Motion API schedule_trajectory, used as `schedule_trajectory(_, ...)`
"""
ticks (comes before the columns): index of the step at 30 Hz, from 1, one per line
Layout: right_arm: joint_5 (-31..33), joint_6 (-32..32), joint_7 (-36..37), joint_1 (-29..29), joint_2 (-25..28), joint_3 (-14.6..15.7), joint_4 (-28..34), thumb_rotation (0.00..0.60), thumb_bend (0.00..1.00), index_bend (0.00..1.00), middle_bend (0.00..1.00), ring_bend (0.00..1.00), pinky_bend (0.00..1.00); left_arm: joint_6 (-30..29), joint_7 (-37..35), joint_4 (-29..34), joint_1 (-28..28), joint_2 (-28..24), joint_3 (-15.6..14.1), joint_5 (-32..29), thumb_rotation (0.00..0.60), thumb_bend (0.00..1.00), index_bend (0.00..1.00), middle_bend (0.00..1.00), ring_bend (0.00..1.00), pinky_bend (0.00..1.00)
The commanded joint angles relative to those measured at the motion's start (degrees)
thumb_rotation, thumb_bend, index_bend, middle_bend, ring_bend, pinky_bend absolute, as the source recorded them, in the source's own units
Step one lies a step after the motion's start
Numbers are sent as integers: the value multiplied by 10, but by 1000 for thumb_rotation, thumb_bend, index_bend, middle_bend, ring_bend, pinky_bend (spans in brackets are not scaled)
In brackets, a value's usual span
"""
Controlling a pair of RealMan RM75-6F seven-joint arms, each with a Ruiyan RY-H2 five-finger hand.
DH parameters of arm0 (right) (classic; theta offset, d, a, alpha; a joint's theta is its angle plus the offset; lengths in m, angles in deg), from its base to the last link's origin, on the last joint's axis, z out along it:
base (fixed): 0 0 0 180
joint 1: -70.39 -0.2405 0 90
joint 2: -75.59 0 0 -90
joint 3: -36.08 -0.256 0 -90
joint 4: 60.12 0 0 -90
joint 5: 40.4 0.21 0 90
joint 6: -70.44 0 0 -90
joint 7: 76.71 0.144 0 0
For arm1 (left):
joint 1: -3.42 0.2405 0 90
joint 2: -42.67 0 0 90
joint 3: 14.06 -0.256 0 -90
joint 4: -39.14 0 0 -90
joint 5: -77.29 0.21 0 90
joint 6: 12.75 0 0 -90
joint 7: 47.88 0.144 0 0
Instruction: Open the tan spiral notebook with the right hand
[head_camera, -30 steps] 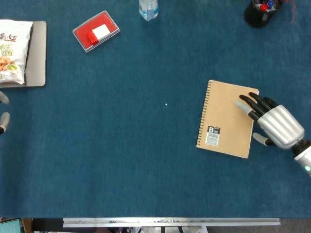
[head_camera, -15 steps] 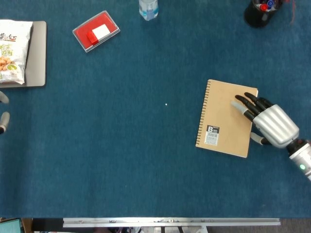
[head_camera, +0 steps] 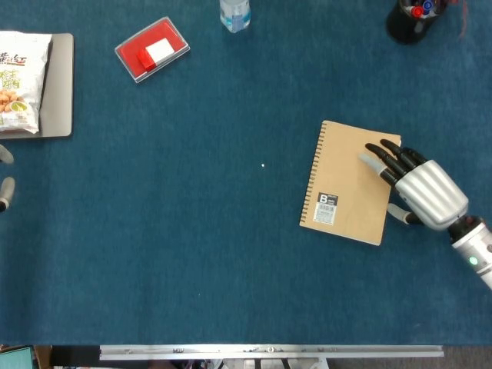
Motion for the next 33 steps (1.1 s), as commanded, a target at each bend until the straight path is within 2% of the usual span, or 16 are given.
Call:
schedule_trajectory(1,0,-2,0,-1,0,0,1,600,202,63,65,35,229,0,1,1,0,0,0,0,600,256,488,477,437,605)
schedule_trajectory(15,7,-21,9,-4,-11,-12,-7,600,207,63,82,35,229,-1,1,1,0,0,0,1,600,256,488,477,437,605)
schedule_trajectory(24,10,-32,18,-3,-24,-16,-19,600,304,146,111,35,229,0,2,1,0,0,0,1,600,255,488,477,437,605)
schedule_trajectory(33,15,-30,26,-3,-37,-15,-33,600,353,148,113,35,229,-1,1,1,0,0,0,2,600,256,488,478,438,605)
